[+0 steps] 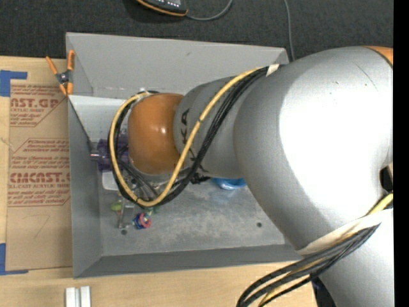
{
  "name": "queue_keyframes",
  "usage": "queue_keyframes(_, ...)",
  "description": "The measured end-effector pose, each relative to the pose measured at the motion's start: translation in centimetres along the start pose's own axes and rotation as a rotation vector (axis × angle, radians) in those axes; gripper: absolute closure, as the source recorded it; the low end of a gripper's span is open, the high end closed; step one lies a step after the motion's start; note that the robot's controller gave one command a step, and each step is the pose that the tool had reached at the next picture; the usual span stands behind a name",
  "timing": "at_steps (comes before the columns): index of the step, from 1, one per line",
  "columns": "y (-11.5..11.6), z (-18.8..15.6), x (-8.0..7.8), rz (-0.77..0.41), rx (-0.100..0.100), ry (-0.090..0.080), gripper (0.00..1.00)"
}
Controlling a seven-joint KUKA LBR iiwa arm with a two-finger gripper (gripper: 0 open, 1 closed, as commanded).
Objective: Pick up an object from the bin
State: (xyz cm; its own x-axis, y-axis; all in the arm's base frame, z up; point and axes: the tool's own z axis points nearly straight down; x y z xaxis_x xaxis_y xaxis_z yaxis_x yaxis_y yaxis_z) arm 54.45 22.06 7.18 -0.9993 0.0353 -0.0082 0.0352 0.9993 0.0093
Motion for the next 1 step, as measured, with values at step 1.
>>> queue_keyframes(1, 0.00, 0.00, 0.00, 0.000, 0.000, 0.000, 1.00)
